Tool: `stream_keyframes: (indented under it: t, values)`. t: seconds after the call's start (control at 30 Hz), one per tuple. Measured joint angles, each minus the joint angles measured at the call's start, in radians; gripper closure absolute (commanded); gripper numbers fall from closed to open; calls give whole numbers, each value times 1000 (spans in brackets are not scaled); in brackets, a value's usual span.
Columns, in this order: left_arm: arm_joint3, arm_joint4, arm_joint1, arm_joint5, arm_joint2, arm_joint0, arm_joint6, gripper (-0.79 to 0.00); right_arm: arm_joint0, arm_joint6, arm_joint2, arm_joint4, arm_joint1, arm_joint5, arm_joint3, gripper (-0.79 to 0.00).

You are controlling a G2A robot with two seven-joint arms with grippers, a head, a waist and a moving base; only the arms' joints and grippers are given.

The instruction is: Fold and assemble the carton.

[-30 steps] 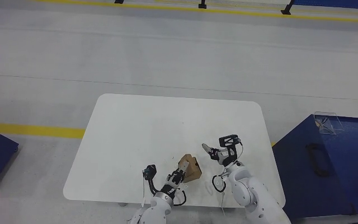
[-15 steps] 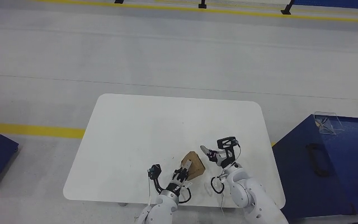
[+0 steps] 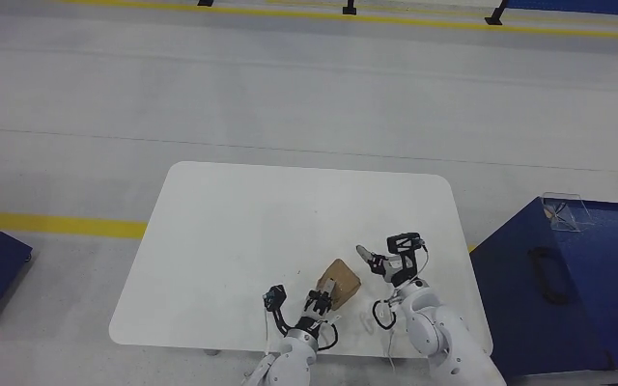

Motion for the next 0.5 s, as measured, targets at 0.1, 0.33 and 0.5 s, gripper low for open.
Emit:
stream_keyframes:
  t: [0.1, 0.33, 0.5]
  values:
    - [6, -5, -2, -3, 3, -3, 10, -416, 5, 22, -7, -6, 0, -20, 8, -785]
    - [15, -6, -3, -6, 5, -4, 13, -419, 15, 20, -49, -74, -4, -32, 34, -785]
    - [23, -6, -4, -6, 7, -8, 17, -416, 27, 33, -61, -87, -7, -24, 52, -785]
